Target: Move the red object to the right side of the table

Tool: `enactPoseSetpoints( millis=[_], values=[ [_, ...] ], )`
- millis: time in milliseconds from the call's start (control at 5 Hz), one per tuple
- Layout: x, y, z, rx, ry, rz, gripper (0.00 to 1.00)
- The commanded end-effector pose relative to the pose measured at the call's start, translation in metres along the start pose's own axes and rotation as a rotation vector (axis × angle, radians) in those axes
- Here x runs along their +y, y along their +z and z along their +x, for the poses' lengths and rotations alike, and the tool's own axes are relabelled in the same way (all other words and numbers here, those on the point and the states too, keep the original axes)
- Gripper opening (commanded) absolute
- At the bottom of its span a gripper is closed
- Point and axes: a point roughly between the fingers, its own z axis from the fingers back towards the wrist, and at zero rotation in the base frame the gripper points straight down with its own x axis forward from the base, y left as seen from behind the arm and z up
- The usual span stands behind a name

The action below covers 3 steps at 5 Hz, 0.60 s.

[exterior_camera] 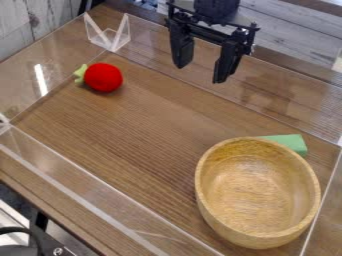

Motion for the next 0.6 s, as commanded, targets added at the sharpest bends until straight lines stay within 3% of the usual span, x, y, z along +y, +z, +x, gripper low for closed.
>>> enactPoseSetpoints(
  millis=[0,200,400],
  values=[
    [0.004,-0.013,-0.003,0.032,-0.038,0.001,1.0],
    [0.041,-0.021,-0.006,0.023,-0.092,0.007,1.0],
    [0.085,-0.01,-0.015,0.006,-0.071,0.014,1.0]
  ],
)
